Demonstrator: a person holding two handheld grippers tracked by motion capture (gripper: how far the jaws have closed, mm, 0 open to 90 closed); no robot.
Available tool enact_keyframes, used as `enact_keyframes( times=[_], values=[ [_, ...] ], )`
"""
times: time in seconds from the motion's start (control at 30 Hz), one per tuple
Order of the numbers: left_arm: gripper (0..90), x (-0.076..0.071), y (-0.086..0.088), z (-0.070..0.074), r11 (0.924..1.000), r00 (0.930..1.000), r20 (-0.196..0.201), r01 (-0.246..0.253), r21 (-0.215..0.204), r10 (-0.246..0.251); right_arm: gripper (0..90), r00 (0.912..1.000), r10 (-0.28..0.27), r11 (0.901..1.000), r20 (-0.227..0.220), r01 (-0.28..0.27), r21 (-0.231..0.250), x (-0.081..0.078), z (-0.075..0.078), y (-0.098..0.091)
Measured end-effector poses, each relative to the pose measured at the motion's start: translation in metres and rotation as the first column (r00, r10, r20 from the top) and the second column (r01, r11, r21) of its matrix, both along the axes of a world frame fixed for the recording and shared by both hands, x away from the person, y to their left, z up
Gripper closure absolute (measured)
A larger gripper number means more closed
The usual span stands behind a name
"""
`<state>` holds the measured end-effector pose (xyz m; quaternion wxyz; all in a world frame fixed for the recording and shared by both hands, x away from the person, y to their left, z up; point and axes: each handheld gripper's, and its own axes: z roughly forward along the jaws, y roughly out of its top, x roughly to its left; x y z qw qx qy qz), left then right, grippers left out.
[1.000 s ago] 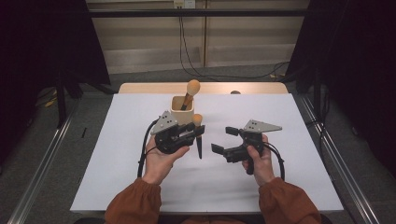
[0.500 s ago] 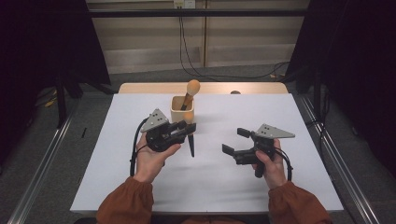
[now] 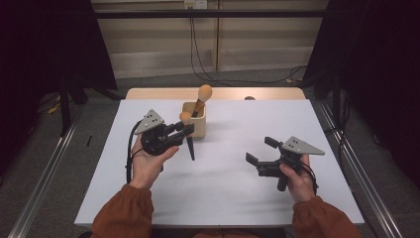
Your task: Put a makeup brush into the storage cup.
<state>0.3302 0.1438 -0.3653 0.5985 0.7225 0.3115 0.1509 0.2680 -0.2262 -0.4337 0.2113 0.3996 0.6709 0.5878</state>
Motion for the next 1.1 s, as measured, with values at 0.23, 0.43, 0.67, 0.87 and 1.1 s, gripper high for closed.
enact_keyframes(
  times=[0.23,0.43,0.67,0.87,1.1],
  values=[
    [69.5,0.005,0.01,0.008,0.9998,0.9998,0.01,-0.017,0.007,0.017,0.7,0.9961,-0.084,0.9952,0.029,0.085,-0.048,-0.01,-0.008,-0.017],
    [69.5,0.009,0.016,0.012,0.9996,0.9996,0.011,-0.028,0.0,0.028,0.4,0.9961,-0.082,0.9944,0.034,0.084,-0.064,-0.017,-0.01,-0.028],
    [69.5,0.014,0.023,0.018,0.9987,0.9986,0.016,-0.051,-0.009,0.051,0.0,0.9877,-0.147,0.9861,0.054,0.15,-0.071,-0.03,-0.015,-0.044],
    [69.5,0.019,0.026,0.025,0.9982,0.9979,0.029,-0.058,-0.013,0.059,0.0,0.9843,-0.171,0.9828,0.044,0.174,-0.063,-0.034,-0.02,-0.051],
    [69.5,0.025,0.024,0.032,0.9993,0.9986,0.039,-0.036,0.0,0.036,0.0,0.9764,-0.207,0.9756,0.06,0.211,-0.061,-0.037,-0.021,-0.057]
  ],
)
